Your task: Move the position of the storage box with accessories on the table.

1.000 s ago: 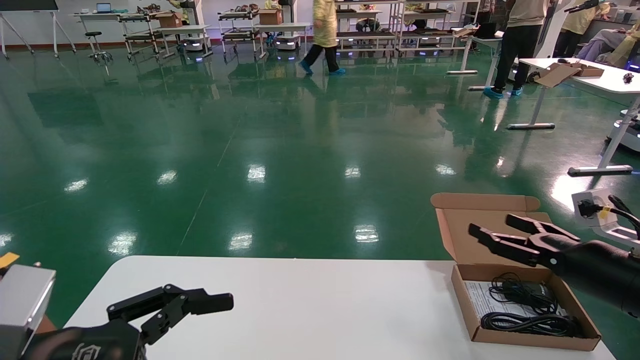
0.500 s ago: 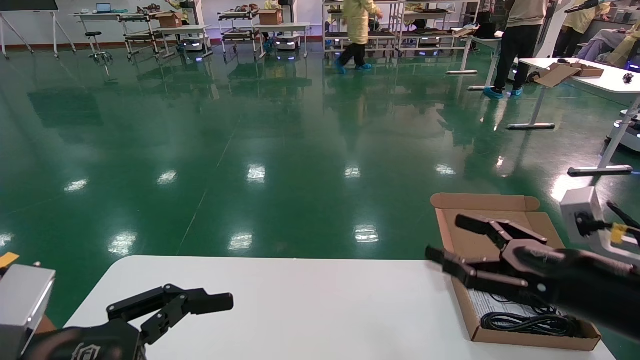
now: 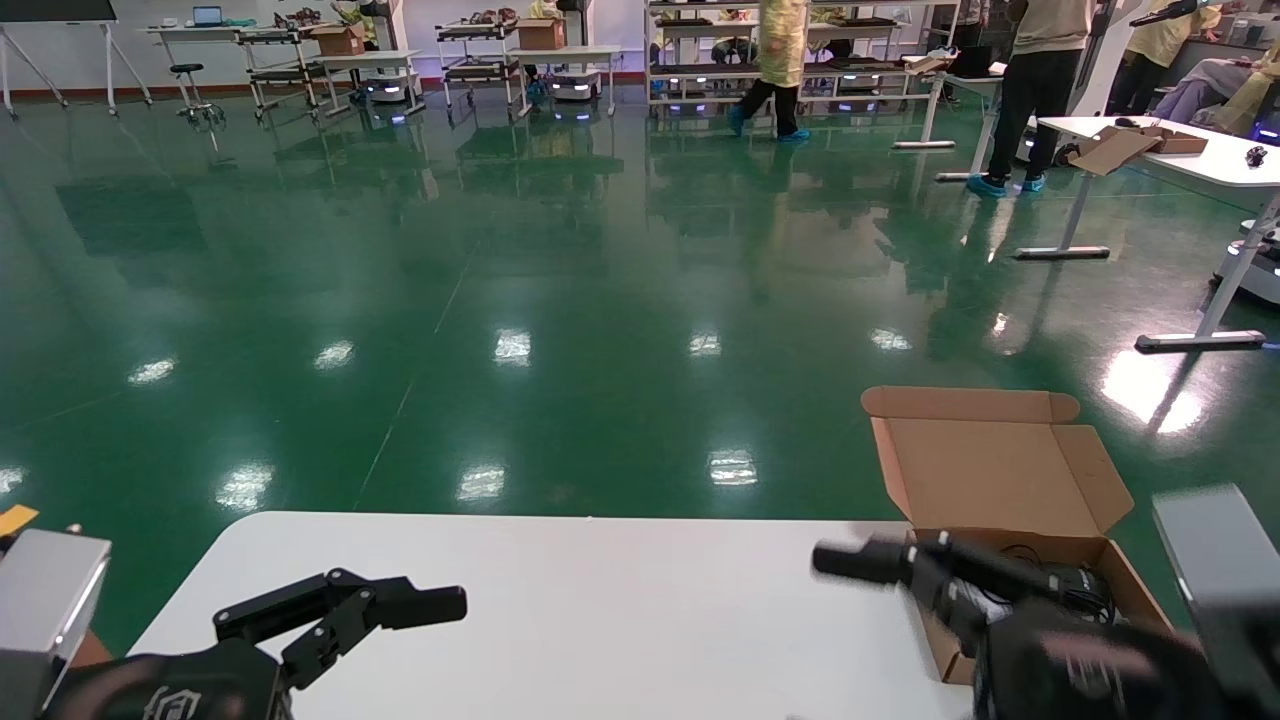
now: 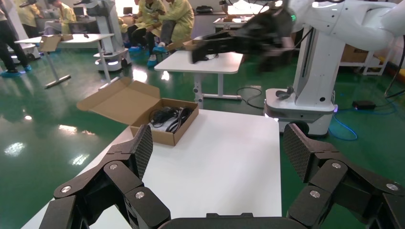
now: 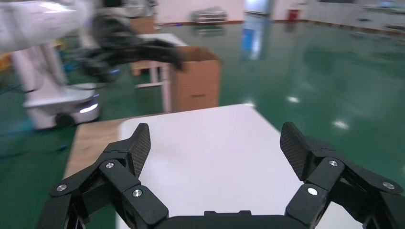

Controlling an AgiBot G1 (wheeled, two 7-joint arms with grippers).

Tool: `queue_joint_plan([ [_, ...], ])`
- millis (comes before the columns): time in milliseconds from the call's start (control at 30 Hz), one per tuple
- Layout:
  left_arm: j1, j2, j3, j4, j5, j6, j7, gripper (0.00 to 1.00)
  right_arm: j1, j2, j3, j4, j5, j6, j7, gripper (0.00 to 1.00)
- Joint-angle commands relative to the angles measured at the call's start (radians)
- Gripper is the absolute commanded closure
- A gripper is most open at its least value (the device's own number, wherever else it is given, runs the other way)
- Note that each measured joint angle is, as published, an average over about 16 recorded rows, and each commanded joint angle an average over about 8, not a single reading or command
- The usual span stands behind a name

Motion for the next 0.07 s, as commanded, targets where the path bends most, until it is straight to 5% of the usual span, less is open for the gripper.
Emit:
queue_joint_plan([
  [33, 0.000, 0.000, 0.000, 0.000, 0.000, 0.000, 0.000, 0.00, -0.028, 0.018, 0.017, 0.074, 0.018, -0.053, 0.001, 0.00],
  [67, 0.000, 0.000, 0.000, 0.000, 0.000, 0.000, 0.000, 0.00, -0.032, 0.021, 0.019, 0.085, 0.021, -0.061, 0.002, 0.00],
])
